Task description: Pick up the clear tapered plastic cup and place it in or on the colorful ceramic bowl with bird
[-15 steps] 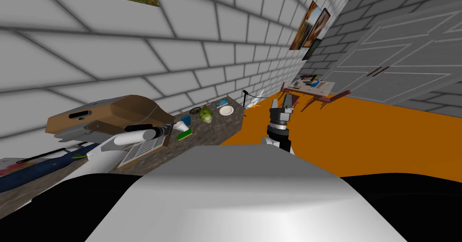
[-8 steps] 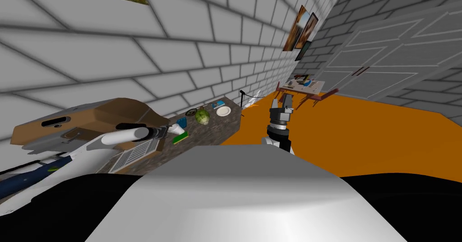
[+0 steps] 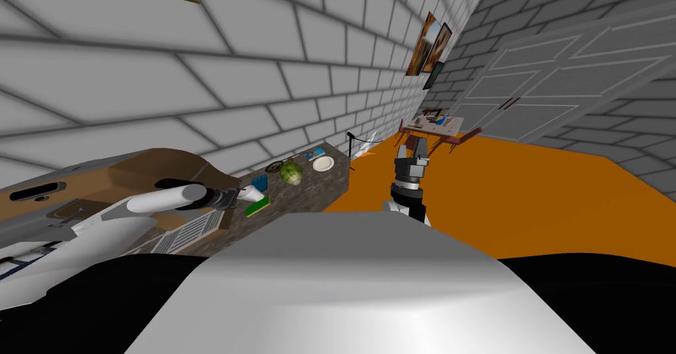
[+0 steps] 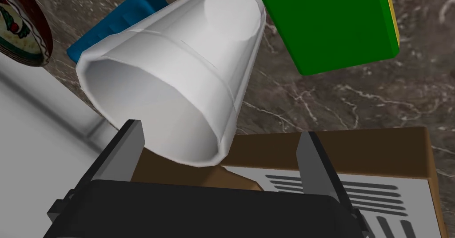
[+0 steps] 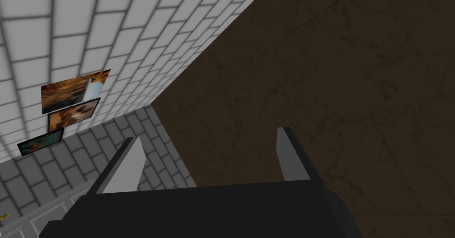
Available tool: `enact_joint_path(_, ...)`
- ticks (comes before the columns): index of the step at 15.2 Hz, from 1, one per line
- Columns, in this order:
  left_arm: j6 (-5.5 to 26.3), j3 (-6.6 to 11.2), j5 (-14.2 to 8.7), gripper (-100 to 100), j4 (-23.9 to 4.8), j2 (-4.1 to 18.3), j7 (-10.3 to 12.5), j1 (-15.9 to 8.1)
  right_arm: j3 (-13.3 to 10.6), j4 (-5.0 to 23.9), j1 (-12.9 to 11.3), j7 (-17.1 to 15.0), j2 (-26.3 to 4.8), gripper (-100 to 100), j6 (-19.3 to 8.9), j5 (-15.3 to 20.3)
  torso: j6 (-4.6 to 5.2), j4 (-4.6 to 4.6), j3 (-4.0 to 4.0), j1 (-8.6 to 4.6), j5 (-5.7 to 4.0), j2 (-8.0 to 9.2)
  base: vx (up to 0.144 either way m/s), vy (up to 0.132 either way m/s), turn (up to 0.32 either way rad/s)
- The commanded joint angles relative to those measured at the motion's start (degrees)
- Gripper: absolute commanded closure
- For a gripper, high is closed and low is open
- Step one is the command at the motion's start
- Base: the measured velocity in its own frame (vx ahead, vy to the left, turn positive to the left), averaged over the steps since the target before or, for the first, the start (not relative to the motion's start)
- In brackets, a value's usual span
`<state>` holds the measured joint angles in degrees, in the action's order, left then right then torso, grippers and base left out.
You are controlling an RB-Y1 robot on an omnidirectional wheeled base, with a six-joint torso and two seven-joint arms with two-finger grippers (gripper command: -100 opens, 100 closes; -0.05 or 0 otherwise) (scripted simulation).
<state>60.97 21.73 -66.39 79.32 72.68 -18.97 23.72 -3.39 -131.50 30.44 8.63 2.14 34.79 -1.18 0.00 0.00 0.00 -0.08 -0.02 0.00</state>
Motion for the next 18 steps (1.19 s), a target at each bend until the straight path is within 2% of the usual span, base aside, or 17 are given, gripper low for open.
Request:
enact_joint_path(1, 2.86, 0.27, -1.54, -100, -1.45, 1.15, -0.22, 0.09, 0.00, 0.00, 0.00, 0.00, 0.00, 0, 0.00, 0.00, 0.00, 0.00, 0.00, 0.00, 0.00, 0.00, 0.012, -0.020, -0.078)
enact_joint_path(2, 2.95, 0.27, -1.54, -100, -1.45, 1.15, -0.22, 0.09, 0.00, 0.00, 0.00, 0.00, 0.00, 0, 0.00, 0.00, 0.00, 0.00, 0.00, 0.00, 0.00, 0.00, 0.012, -0.017, -0.068)
enact_joint_path(4, 5.87, 0.54, -3.33, -100, -3.25, 2.36, -0.65, 0.20, 0.00, 0.00, 0.00, 0.00, 0.00, 0, 0.00, 0.00, 0.00, 0.00, 0.00, 0.01, 0.00, 0.00, 0.016, -0.016, -0.099)
enact_joint_path(8, 8.33, 0.75, -4.83, -100, -4.77, 3.34, -1.01, 0.31, 0.00, 0.00, 0.00, 0.00, 0.00, 0, 0.00, 0.00, -0.01, 0.00, 0.00, 0.03, 0.01, 0.01, 0.012, -0.013, -0.060)
enact_joint_path(9, 7.35, 0.85, -4.34, -100, -4.16, 2.95, -0.91, 0.53, 0.00, 0.00, 0.00, 0.00, 0.00, 0, 0.00, 0.00, -0.01, 0.00, 0.01, 0.03, 0.01, 0.01, 0.008, -0.006, -0.017)
enact_joint_path(10, 6.34, -0.05, -3.19, -100, -5.06, 1.34, -1.18, 0.17, 0.00, 0.00, 0.00, 0.00, 0.00, 0, 0.00, 0.00, -0.02, 0.01, 0.01, 0.04, 0.01, 0.02, 0.013, 0.011, -0.068)
enact_joint_path(11, 5.92, -0.37, -2.77, -100, -5.34, 0.78, -1.25, 0.03, 0.00, 0.00, 0.00, 0.00, 0.00, 0, 0.00, 0.00, 0.00, 0.00, 0.00, 0.10, 0.04, 0.01, 0.014, 0.032, -0.098)
enact_joint_path(12, 6.61, -0.61, -3.38, -100, -5.72, 1.65, -1.44, -0.67, 0.00, 0.00, 0.00, 0.00, 0.00, 0, 0.00, 0.00, 0.00, 0.00, 0.00, 0.18, 0.06, 0.00, 0.006, 0.023, -0.037)
enact_joint_path(13, 6.34, -0.77, -3.22, 100, -5.81, 1.46, -1.48, -0.73, 0.01, 0.00, 0.00, 0.00, 0.00, 0, 0.00, 0.00, -0.02, 0.00, 0.01, 0.19, 0.05, 0.02, 0.002, 0.008, -0.003)
enact_joint_path(17, 6.41, -0.77, -3.29, 100, -5.82, 1.42, -1.44, -0.71, 0.00, 0.00, 0.00, 0.00, 0.00, 0, 0.00, 0.00, 0.01, 0.00, 0.01, 0.11, 0.02, 0.03, 0.000, 0.000, 0.004)
enact_joint_path(18, 7.62, 0.91, -4.45, 100, -4.24, 3.00, -0.97, 0.58, 0.00, 0.00, 0.00, 0.00, 0.00, 0, 0.00, 0.00, 0.01, 0.01, 0.02, 0.12, 0.03, 0.03, -0.007, -0.017, 0.079)
